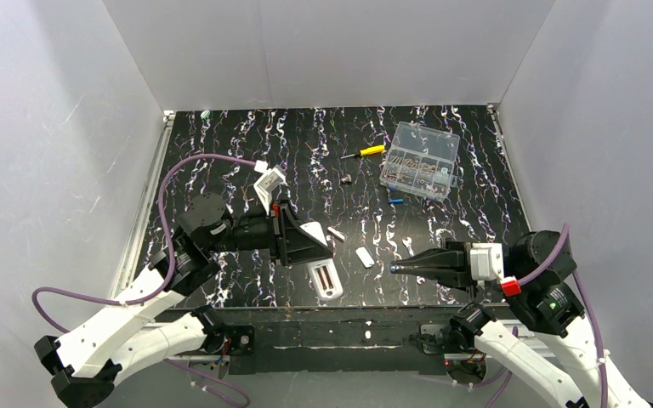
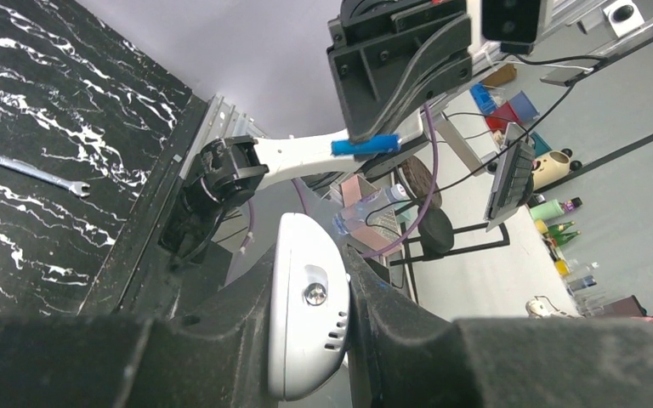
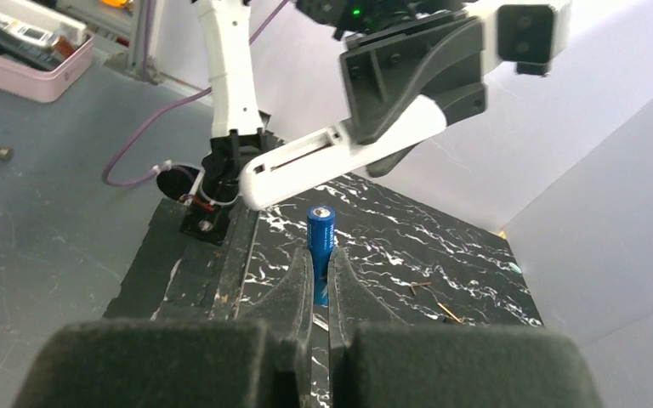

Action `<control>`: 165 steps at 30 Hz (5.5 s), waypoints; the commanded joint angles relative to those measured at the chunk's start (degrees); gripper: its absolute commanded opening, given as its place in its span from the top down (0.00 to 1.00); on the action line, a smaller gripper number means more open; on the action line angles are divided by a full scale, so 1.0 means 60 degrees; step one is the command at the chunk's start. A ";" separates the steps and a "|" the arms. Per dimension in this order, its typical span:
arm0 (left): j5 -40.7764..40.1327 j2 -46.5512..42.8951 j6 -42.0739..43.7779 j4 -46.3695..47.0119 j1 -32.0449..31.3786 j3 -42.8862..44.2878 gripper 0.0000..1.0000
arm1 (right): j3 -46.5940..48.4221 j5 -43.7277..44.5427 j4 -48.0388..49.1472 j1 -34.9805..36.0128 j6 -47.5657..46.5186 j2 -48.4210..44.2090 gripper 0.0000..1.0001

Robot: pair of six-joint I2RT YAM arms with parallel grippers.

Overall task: Load the batteries into the remote control
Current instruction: Load the battery into the remote control.

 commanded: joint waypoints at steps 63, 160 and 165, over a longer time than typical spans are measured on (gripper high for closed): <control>-0.5243 0.0757 -0.3968 -0.0344 0.0068 -0.0842 1.00 | 0.4465 1.0157 -0.4094 0.4163 0.5953 0.5822 0.99; -0.5337 0.0953 -0.4504 0.0775 0.0065 -0.1290 1.00 | 0.3743 1.0878 -0.4619 0.4589 0.5288 0.5703 0.71; -0.5307 0.0987 -0.4531 0.0877 0.0069 -0.1323 1.00 | 0.3729 1.0788 -0.4608 0.4603 0.5250 0.5696 0.70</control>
